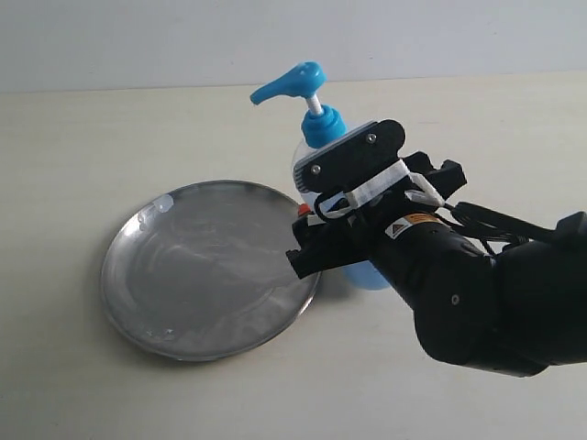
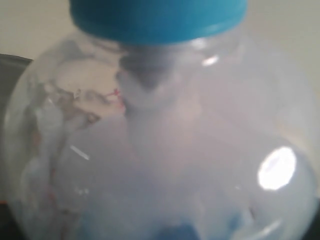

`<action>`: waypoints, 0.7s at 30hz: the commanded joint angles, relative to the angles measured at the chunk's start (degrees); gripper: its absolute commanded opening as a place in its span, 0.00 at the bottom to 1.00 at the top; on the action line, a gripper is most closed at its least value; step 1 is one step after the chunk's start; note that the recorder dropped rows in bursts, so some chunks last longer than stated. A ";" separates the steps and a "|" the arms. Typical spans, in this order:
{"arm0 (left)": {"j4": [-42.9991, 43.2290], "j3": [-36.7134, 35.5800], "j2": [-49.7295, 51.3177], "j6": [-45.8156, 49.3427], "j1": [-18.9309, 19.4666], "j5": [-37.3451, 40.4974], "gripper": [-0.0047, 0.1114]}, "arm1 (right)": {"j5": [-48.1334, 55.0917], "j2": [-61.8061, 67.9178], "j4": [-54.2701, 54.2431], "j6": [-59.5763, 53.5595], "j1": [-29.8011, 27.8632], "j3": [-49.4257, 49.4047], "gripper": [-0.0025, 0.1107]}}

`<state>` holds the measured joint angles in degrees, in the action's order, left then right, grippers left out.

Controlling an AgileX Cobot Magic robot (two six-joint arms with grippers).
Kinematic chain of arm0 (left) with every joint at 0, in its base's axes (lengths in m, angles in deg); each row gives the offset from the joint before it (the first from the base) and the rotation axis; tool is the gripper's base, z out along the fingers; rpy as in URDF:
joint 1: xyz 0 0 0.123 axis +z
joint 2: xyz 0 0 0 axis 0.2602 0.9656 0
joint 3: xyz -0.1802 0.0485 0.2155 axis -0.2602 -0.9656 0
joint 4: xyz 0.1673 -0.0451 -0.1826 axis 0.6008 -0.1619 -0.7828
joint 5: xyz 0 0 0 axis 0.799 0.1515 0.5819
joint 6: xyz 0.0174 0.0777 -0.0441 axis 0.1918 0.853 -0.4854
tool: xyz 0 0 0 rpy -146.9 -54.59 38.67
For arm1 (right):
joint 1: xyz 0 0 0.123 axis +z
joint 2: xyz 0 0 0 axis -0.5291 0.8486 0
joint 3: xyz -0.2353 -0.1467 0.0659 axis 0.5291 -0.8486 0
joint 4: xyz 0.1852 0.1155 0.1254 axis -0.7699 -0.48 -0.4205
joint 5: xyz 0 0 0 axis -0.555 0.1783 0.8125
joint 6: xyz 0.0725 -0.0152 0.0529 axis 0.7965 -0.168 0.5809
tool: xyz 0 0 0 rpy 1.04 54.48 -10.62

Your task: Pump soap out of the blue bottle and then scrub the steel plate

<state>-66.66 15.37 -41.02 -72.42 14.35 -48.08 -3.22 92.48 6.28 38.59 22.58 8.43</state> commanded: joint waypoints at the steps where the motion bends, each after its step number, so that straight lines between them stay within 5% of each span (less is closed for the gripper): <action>1: -0.35 -0.17 -0.30 0.04 0.07 -0.51 0.04 | -5.41 -1.17 0.72 -1.82 0.15 0.36 0.02; 21: -0.35 -0.17 -0.30 0.04 0.07 -0.51 0.04 | -3.05 0.67 1.13 -0.80 0.15 0.25 0.02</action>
<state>-66.66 15.37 -41.02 -72.42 14.35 -48.08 -3.20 93.70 5.35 37.74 22.60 8.43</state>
